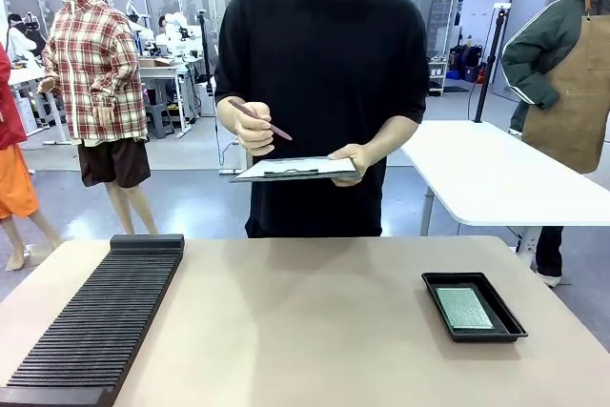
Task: Inspect the PCB.
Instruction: Place the Blank PCB in the ESD tray.
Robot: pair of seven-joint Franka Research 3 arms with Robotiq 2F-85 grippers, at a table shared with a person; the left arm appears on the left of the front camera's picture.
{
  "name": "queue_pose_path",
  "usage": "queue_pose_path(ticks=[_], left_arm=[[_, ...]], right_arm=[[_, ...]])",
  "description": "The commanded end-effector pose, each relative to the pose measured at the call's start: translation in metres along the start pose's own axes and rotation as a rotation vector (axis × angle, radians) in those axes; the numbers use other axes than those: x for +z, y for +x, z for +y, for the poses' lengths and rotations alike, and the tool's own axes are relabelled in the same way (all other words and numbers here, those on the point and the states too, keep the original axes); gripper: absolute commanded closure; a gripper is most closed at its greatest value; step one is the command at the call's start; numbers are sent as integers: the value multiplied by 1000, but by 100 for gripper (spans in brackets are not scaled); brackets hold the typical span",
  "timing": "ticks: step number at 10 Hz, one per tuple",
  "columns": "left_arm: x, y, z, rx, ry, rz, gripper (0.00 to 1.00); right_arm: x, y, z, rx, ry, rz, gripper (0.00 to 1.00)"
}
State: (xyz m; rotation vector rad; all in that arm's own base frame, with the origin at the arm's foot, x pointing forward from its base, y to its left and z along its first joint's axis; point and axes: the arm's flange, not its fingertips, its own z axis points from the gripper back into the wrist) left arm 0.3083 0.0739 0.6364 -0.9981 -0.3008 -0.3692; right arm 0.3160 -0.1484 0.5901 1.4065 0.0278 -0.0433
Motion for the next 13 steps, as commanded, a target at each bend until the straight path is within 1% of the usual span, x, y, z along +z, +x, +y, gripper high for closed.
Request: queue_pose_path(ticks=[1, 13], left_arm=[[2, 3, -2, 2, 6, 8, 0], [2, 3, -2, 2, 6, 8, 0]], right_arm=[[1, 1, 1, 14, 14, 5, 0], [1, 1, 1, 14, 14, 5, 0]])
